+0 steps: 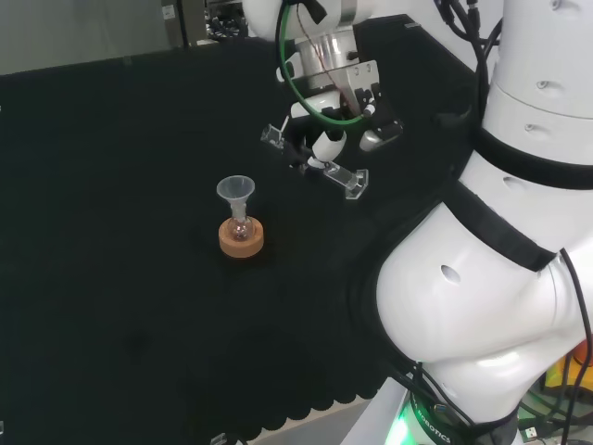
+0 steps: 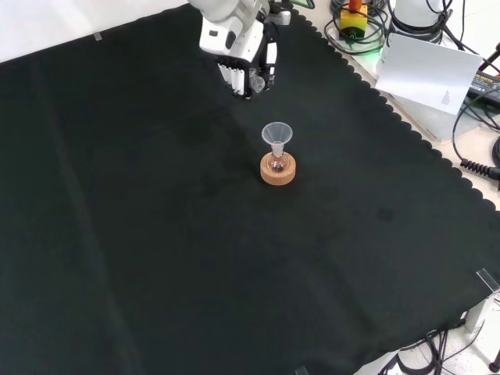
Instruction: Pour the water from the graduated cylinder into the round-bottom flask.
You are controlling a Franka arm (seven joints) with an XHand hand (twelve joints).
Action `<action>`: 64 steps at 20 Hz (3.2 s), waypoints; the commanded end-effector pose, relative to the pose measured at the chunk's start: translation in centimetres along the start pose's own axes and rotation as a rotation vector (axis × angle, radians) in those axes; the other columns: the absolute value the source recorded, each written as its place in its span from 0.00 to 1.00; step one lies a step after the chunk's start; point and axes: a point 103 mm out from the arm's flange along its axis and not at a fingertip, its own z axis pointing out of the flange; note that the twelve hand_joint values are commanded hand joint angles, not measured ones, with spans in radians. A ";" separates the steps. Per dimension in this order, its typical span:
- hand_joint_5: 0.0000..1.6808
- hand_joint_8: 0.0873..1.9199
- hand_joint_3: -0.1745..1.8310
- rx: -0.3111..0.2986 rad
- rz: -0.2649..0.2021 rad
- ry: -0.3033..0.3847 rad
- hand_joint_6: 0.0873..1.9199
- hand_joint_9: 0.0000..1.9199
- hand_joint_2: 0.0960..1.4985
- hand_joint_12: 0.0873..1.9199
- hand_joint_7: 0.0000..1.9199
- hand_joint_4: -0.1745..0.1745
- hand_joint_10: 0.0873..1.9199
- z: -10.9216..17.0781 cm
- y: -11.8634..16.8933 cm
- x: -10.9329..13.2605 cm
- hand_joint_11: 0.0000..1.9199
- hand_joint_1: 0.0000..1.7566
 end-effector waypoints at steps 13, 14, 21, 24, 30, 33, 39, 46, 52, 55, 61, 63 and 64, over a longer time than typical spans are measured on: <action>0.55 0.54 0.09 0.220 0.050 -0.095 0.54 0.71 0.74 0.39 0.50 0.00 0.08 0.6 0.4 1.7 0.62 0.71; 0.55 0.54 0.09 0.233 0.054 -0.100 0.54 0.71 0.74 0.39 0.50 0.00 0.08 0.6 0.5 1.7 0.62 0.71; 0.55 0.53 0.09 0.283 0.068 -0.124 0.54 0.72 0.74 0.39 0.50 0.00 0.08 0.8 0.6 2.3 0.63 0.71; 0.55 0.53 0.09 0.296 0.074 -0.133 0.54 0.72 0.74 0.39 0.50 0.00 0.08 0.7 0.7 2.5 0.63 0.71; 0.55 0.53 0.09 0.327 0.075 -0.162 0.53 0.72 0.74 0.38 0.50 0.00 0.08 0.1 0.8 3.2 0.63 0.72; 0.55 0.53 0.09 0.342 0.072 -0.168 0.53 0.73 0.74 0.38 0.50 0.00 0.08 -0.1 1.1 3.7 0.63 0.72; 0.55 0.53 0.09 0.381 0.085 -0.176 0.53 0.73 0.74 0.38 0.51 0.00 0.08 -0.2 1.4 4.2 0.63 0.72; 0.56 0.52 0.09 0.433 0.110 -0.181 0.53 0.73 0.74 0.38 0.51 0.00 0.07 -0.2 1.6 4.3 0.63 0.72; 0.56 0.52 0.09 0.455 0.124 -0.197 0.53 0.73 0.74 0.38 0.51 0.00 0.07 -0.7 1.7 4.6 0.63 0.72; 0.56 0.52 0.09 0.466 0.133 -0.205 0.53 0.73 0.74 0.38 0.51 0.00 0.07 -0.9 1.6 4.7 0.63 0.72; 0.56 0.52 0.09 0.494 0.158 -0.220 0.53 0.74 0.74 0.38 0.51 0.00 0.07 -1.0 1.6 4.8 0.63 0.72; 0.56 0.52 0.09 0.506 0.167 -0.229 0.53 0.74 0.74 0.38 0.51 0.00 0.07 -1.1 1.7 5.0 0.63 0.72; 0.56 0.52 0.09 0.511 0.169 -0.232 0.53 0.74 0.74 0.38 0.51 0.00 0.07 -1.2 1.8 5.1 0.63 0.72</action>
